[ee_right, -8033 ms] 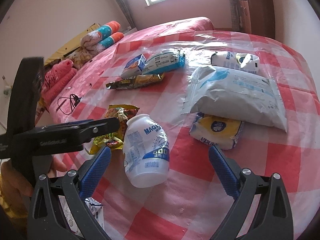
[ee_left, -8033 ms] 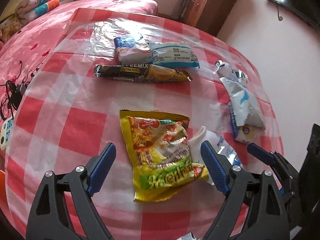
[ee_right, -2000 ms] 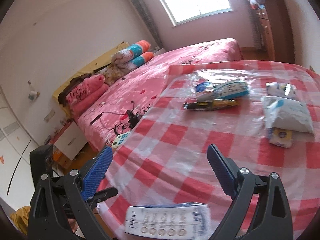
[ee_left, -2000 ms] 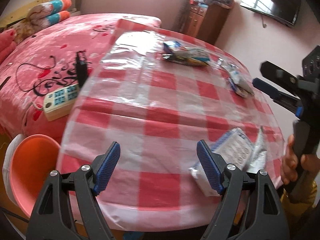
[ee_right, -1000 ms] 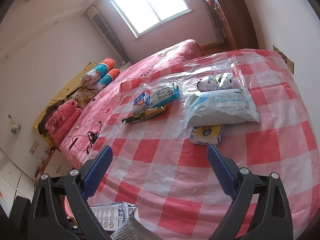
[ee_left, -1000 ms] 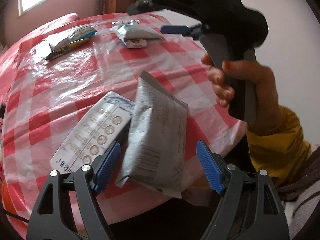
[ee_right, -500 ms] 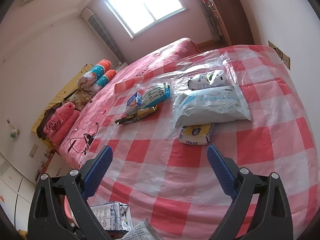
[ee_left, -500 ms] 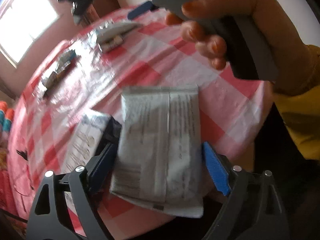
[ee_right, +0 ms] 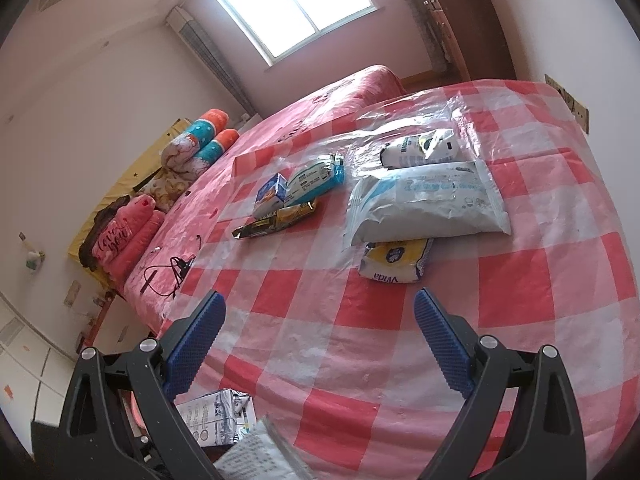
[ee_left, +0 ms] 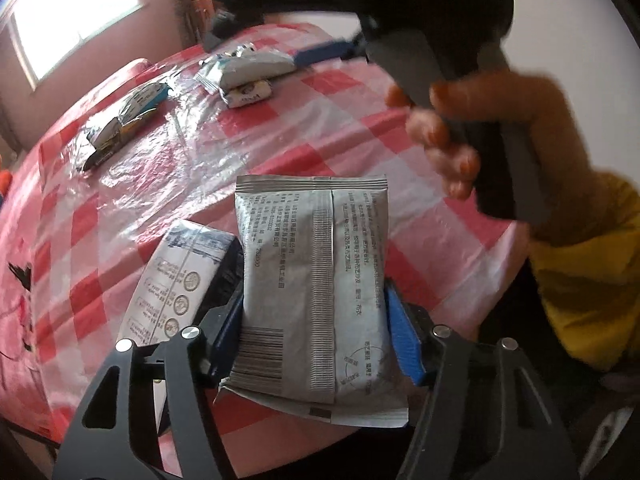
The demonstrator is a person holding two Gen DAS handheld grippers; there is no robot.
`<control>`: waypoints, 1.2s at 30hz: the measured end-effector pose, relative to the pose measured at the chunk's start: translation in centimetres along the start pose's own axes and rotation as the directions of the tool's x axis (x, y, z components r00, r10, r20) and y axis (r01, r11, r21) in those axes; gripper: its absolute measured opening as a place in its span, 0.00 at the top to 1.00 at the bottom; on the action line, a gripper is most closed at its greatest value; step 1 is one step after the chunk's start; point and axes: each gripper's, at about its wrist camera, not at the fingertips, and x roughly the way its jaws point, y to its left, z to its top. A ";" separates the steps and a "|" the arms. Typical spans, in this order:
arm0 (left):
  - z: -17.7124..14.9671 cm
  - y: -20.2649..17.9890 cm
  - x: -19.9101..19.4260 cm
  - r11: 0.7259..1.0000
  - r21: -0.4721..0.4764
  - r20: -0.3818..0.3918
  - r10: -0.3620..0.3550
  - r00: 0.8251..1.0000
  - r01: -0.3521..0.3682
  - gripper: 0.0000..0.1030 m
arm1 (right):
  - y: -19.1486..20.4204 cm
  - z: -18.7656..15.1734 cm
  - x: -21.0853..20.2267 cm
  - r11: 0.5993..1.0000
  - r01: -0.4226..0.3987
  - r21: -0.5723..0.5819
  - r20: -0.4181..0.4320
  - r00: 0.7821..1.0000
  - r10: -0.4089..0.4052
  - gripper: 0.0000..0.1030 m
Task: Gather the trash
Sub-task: 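Grasp the white printed milk carton with the right tool while the left tool holds the grey packet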
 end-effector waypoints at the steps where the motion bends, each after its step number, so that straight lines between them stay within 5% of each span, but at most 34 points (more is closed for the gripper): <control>1: 0.1 0.2 -0.3 1.000 -0.013 0.010 -0.014 1.000 0.014 0.37 | -0.1 0.0 0.0 1.000 -0.005 0.005 -0.003 1.000 0.005 0.09; 7: 0.0 2.6 -2.4 0.989 -0.123 0.054 -0.078 0.995 0.084 0.37 | -1.0 -0.1 0.3 0.999 -0.029 0.023 -0.022 0.999 0.030 0.09; 14: -1.0 7.1 -5.5 0.965 -0.255 0.116 -0.031 0.993 0.060 0.37 | -0.3 -0.9 1.9 0.995 -0.097 0.007 -0.104 0.990 0.097 0.09; 26: -4.9 15.9 -7.6 0.874 -0.479 0.115 0.151 0.982 -0.078 0.37 | 8.1 -5.6 4.7 0.923 -0.191 -0.334 -0.296 0.951 0.090 0.09; 29: -5.7 17.0 -7.3 0.859 -0.504 0.105 0.166 0.980 -0.091 0.37 | 9.1 -6.9 4.8 0.902 -0.217 -0.373 -0.339 0.937 0.085 0.09; 36: -6.7 18.7 -6.9 0.842 -0.534 0.114 0.159 0.981 -0.075 0.37 | 11.1 -9.3 3.7 0.855 -0.169 -0.490 -0.331 0.944 -0.003 0.09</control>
